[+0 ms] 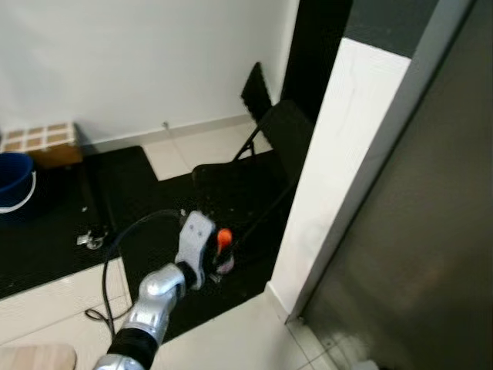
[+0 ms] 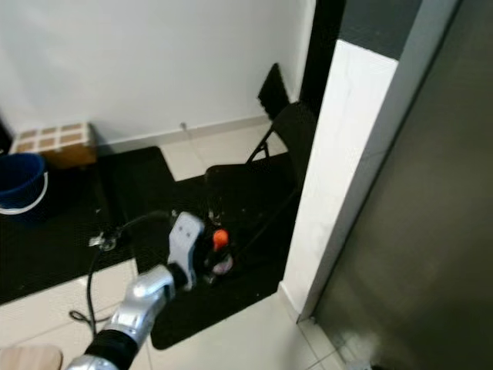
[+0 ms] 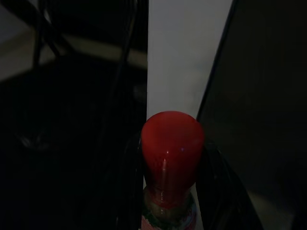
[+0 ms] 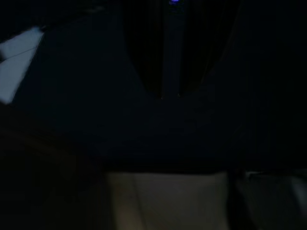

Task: Restocking fridge

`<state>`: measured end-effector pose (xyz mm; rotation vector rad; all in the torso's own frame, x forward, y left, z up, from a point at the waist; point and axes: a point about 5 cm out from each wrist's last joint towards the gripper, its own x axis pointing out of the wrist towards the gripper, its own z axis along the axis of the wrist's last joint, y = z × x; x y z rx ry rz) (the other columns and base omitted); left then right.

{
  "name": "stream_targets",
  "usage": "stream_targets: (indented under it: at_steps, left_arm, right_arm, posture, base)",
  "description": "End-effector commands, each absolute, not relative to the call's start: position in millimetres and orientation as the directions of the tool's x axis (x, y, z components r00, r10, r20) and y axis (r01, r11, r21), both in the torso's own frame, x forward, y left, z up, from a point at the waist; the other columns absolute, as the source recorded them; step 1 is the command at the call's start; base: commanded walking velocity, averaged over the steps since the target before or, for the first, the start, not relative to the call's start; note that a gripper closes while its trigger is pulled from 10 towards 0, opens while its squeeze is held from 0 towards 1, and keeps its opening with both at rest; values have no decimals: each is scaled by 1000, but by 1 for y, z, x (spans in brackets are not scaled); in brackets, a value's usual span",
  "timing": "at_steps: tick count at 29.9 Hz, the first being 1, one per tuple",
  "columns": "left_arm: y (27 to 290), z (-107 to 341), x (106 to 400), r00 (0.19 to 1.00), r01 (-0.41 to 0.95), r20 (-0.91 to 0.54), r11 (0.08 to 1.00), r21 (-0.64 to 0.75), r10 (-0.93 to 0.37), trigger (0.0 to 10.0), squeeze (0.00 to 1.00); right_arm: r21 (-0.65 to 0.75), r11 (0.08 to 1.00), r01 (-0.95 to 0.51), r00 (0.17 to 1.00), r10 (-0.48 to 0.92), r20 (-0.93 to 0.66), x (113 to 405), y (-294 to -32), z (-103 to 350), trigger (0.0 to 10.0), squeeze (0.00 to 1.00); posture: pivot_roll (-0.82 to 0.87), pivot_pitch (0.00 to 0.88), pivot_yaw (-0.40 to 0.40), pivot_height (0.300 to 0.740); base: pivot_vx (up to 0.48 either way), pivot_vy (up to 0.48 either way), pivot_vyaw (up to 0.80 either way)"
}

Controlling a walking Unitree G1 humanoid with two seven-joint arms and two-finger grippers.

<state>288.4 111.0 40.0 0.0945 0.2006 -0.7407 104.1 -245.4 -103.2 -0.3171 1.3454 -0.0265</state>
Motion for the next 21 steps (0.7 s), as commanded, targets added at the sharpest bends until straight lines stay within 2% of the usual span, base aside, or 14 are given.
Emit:
stream_targets:
  at_steps: [1, 13, 21]
  left_arm:
    - [110, 35, 285, 709, 691, -240, 722, 48, -663, 10000, 0]
    - [143, -23, 250, 712, 604, -493, 795, 64, -501, 10000, 0]
    - [160, -44, 229, 707, 511, -587, 858, 39, -394, 10000, 0]
  right_arm:
    - [-245, 959, -145, 228, -208, -951, 102, -249, -103, 10000, 0]
    - [-243, 960, -139, 236, -206, -950, 105, -247, -103, 10000, 0]
    - [-247, 959, -135, 242, -210, -947, 108, -247, -102, 10000, 0]
  posture:
    - [-12, 0, 16, 740]
    - [-10, 0, 21, 740]
    - [-15, 0, 20, 740]
  base:
    - [0, 0, -788]
    - [0, 0, -788]
    - [0, 0, -788]
